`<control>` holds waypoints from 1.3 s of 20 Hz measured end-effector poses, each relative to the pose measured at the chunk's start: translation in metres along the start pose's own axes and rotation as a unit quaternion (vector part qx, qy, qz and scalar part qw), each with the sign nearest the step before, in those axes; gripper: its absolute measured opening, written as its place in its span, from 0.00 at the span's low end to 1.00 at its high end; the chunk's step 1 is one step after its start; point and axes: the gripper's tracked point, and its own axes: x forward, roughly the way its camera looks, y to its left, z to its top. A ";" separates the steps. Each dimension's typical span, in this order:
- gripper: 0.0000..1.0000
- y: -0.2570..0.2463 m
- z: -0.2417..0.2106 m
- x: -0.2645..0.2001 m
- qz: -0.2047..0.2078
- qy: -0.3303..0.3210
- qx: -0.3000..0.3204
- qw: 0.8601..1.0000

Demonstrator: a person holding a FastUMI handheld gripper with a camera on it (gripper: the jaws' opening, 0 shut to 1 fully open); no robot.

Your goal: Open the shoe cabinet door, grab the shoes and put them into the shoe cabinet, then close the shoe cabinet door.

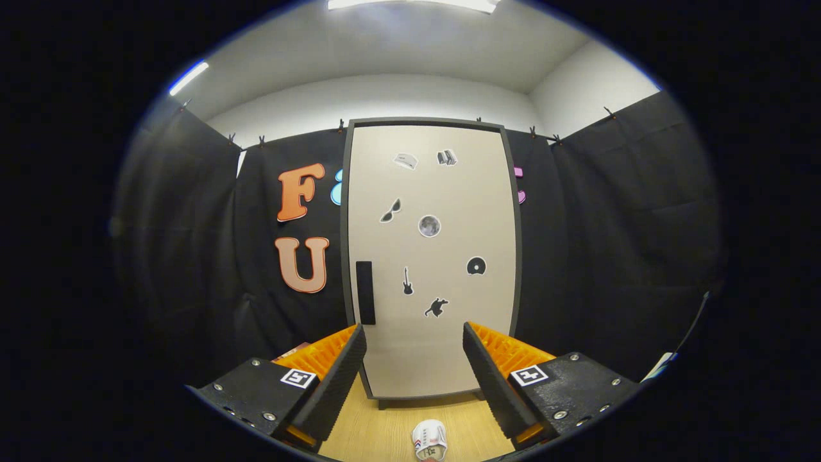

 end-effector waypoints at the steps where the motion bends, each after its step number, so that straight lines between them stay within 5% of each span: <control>1: 0.95 0.003 0.000 0.006 0.003 0.001 0.002 1.000; 26: 0.95 0.100 -0.035 0.198 0.049 0.027 -0.010 0.998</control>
